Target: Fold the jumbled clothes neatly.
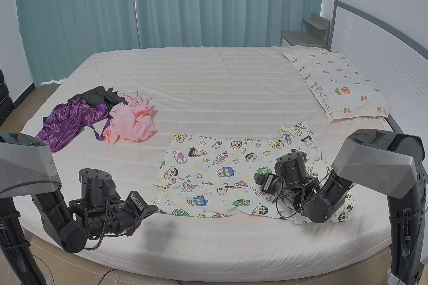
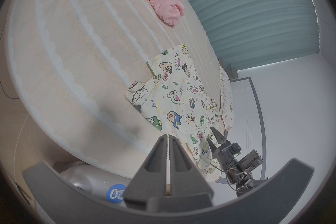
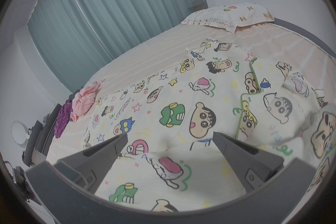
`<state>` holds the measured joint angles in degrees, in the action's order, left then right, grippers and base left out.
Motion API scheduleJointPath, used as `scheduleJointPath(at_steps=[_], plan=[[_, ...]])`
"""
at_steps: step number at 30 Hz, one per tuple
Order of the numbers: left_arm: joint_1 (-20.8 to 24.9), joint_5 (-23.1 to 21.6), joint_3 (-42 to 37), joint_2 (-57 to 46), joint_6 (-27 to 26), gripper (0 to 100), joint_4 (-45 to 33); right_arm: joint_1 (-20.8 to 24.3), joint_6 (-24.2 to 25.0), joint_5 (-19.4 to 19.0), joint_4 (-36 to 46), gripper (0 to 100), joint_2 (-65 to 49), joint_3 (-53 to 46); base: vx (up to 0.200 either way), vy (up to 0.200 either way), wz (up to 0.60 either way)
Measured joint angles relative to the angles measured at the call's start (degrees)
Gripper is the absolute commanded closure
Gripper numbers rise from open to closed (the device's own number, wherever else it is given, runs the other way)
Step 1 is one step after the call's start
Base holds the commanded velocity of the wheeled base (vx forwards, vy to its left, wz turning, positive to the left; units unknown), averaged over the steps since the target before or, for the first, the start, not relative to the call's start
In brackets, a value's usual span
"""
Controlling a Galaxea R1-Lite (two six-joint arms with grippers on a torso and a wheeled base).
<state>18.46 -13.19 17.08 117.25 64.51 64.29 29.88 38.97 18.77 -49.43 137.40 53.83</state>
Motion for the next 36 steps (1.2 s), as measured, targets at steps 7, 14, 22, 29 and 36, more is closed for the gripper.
scheduleJointPath(at_steps=[7, 14, 22, 29, 36], plan=[[0.0, 0.0, 0.01, 0.0, -0.02, 100, -0.02, -0.5, -0.39, -0.09, 0.13, 0, -0.29, 1.15, 0.0, 0.0, 0.0], [0.0, -0.16, 0.0, 0.0, -0.28, 100, 0.13, -0.67, 0.46, -1.69, -0.43, 0, -3.77, -2.84, 0.0, 0.0, 0.0], [0.0, -0.29, 0.17, -0.09, -3.8, 100, 3.19, -4.72, 1.76, -9.96, -0.71, 0, -18.55, -16.65, 0.0, 0.0, 0.0], [-0.11, -0.51, 2.13, 0.33, -8.77, 100, 3.01, -12.65, 1.89, -22.27, -0.73, 0, -31.94, -31.93, 0.0, 0.0, 0.0], [-1.18, -1.74, 9.96, 2.68, -16.75, 100, -7.29, -17.94, 1.91, -28.78, -0.88, 0, -37.53, -38.46, 0.0, 0.0, 0.0]])
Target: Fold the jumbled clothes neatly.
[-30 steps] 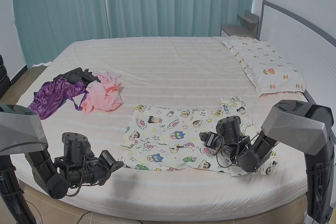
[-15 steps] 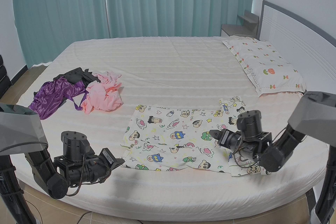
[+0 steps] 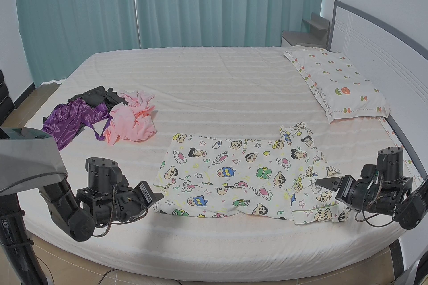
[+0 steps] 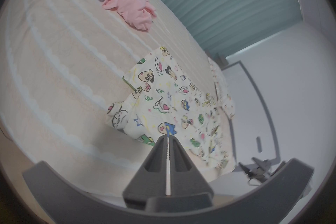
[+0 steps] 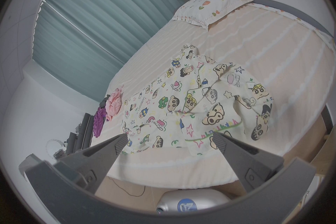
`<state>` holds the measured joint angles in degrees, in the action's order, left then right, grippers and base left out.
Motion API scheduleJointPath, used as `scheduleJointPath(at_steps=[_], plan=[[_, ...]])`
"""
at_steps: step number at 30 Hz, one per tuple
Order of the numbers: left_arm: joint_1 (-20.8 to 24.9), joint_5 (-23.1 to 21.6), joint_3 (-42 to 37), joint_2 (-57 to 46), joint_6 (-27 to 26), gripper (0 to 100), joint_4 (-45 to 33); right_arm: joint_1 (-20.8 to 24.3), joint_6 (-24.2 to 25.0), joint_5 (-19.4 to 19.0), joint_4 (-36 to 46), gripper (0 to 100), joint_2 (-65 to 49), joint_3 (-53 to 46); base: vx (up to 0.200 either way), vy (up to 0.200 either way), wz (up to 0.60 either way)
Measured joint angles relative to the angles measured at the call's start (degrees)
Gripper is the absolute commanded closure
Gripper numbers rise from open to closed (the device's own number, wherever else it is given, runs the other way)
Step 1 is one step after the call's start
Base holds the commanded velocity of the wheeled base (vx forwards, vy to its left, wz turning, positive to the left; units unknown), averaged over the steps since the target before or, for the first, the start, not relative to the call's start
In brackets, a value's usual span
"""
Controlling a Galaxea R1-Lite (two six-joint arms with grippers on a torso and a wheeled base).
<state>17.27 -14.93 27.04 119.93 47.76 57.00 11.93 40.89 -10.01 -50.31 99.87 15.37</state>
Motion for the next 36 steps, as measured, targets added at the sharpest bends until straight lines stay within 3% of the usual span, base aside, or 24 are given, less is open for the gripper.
scheduleJointPath(at_steps=[4, 5, 6, 10, 21, 36], plan=[[-1.55, -2.35, 6.56, 1.32, -5.72, 100, -11.5, -1.9, -0.33, -3.38, -0.02, 0, -1.22, -1.76, 0.0, 0.0, 0.0], [-2.01, -2.85, 8.42, 1.62, -6.77, 0, -14.09, -2.38, -0.6, -4.02, -0.05, 0, -1.41, -2.15, 0.0, 0.0, 0.0], [-2.91, -4.11, 11.68, 2.17, -9.23, 0, -18.31, -3.32, -1.28, -5.16, -0.05, 0, -1.68, -2.86, 0.0, 0.0, 0.0], [-4.51, -5.91, 15.26, 3.3, -12.63, 0, -21.2, -4.47, -2.22, -6.81, -0.05, 0, -2.07, -4.27, 0.0, 0.0, 0.0], [-6.78, -10.08, 17.92, 8.09, -20.21, 0, -19.79, -5.66, -2.66, -7.56, -3.23, 0, -2.27, -6.91, 0.0, 0.0, 0.0], [-5.73, -11.25, 20.03, 11.91, -20.64, 0, -16.31, -5.68, -2.66, -8.3, -4.18, 0, -1.79, -8.27, 0.0, 0.0, 0.0]])
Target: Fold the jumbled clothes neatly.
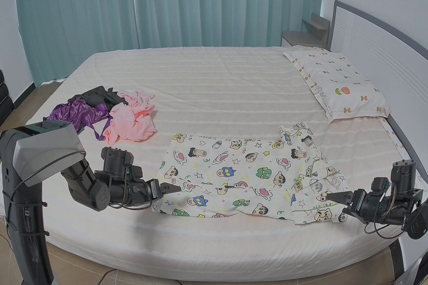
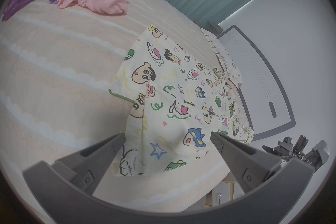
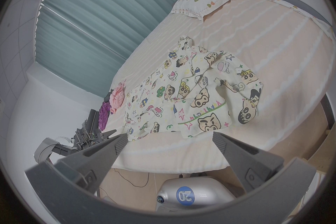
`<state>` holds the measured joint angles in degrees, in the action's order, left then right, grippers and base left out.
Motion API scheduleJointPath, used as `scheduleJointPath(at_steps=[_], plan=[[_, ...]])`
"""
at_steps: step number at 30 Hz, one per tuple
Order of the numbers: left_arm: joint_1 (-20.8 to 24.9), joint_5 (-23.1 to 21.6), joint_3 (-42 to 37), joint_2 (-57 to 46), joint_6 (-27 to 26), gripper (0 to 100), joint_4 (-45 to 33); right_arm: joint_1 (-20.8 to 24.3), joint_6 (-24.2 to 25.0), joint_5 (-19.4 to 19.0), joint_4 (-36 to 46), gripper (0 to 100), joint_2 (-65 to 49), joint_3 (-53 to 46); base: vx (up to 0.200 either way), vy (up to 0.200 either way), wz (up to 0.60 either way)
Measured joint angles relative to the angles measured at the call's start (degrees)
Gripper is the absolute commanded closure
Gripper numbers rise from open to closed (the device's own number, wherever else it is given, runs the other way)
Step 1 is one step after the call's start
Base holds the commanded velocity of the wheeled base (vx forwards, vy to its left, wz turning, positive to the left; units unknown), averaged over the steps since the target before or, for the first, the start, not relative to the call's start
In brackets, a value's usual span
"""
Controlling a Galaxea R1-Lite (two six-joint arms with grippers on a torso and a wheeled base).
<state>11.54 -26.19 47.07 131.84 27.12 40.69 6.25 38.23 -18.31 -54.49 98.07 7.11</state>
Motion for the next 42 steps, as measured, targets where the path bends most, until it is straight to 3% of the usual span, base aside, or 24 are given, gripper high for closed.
scheduleJointPath(at_steps=[11, 12, 33, 42], plan=[[0.74, 0.44, 0.23, 1.21, -1.62, 0, -0.18, 0.09, 0.02, -0.13, 0.0, 0, 0.09, -0.15, 0.0, 0.0, 0.0], [0.74, 0.43, 0.17, 1.26, -1.67, 100, -0.18, 0.11, 0.02, -0.13, 0.0, 0, 0.09, -0.15, 0.0, 0.0, 0.0], [0.3, 2.38, -1.45, 1.45, -4.02, 100, -0.6, 0.3, 0.02, -0.13, 0.02, 0, 0.38, -0.24, 0.0, 0.0, 0.0], [-0.15, 2.49, -3.94, -1.35, -4.44, 100, -5.23, 0.13, 0.02, -0.09, -0.09, 0, 1.04, -0.09, 0.0, 0.0, 0.0]])
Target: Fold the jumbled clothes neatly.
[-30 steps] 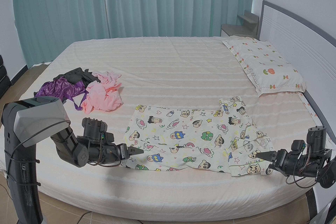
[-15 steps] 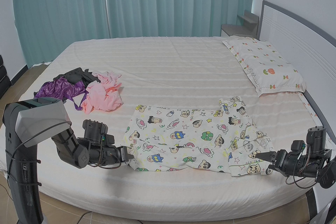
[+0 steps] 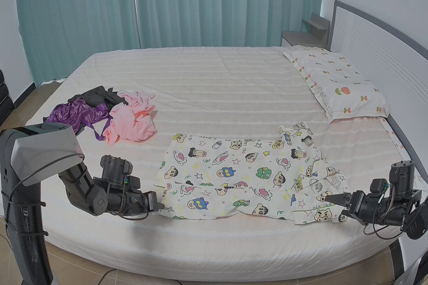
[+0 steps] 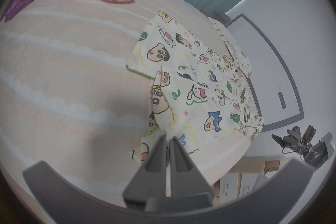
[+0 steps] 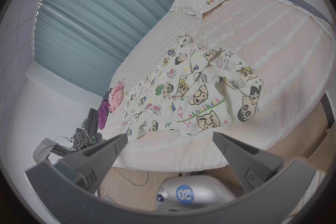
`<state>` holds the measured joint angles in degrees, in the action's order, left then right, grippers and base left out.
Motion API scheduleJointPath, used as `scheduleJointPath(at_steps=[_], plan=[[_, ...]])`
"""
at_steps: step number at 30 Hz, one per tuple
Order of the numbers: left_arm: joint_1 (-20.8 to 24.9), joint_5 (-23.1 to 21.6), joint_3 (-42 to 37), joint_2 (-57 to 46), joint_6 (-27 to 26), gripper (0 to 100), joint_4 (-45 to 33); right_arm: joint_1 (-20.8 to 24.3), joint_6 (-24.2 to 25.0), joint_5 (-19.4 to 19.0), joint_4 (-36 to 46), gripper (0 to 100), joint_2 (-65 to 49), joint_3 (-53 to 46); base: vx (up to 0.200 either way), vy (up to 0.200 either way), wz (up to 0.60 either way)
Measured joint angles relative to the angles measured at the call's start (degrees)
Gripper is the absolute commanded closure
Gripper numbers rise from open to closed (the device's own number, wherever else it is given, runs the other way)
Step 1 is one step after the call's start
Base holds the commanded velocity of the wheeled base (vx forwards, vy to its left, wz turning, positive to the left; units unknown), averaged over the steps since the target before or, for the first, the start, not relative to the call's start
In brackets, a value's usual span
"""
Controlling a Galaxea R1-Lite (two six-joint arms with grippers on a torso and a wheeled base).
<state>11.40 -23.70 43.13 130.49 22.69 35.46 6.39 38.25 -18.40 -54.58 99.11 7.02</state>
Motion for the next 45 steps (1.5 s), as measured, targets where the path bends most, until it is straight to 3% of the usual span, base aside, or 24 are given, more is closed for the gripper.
scheduleJointPath(at_steps=[7, 14, 15, 24, 33, 45], plan=[[-0.68, 3.1, -0.66, -1.27, -3.39, 100, -3.33, -0.09, -0.02, 0.04, 0.06, 0, 0.28, 0.0, 0.0, 0.0, 0.0], [-0.74, 3.39, -0.9, -1.4, -3.62, 100, -3.3, -0.02, -0.05, 0.06, 0.04, 0, 0.65, 0.0, 0.0, 0.0, 0.0], [-0.73, 3.36, -0.9, -1.4, -3.61, 0, -3.23, -0.05, -0.02, 0.04, 0.06, 0, 0.69, 0.0, 0.0, 0.0, 0.0], [-0.95, 3.18, 1.13, -1.72, -2.68, 0, -2.89, 0.0, -0.07, 0.06, 0.09, 0, 0.94, -0.06, 0.0, 0.0, 0.0], [-0.46, 3.58, 10.78, 0.0, 4.66, 0, -2.51, 0.0, -0.1, 0.06, 0.02, 0, 1.17, -0.11, 0.0, 0.0, 0.0], [1.96, 5.61, 17.37, 7.08, 5.5, 0, -2.51, 0.33, -0.21, 0.06, 0.04, 0, 1.27, -0.28, 0.0, 0.0, 0.0]])
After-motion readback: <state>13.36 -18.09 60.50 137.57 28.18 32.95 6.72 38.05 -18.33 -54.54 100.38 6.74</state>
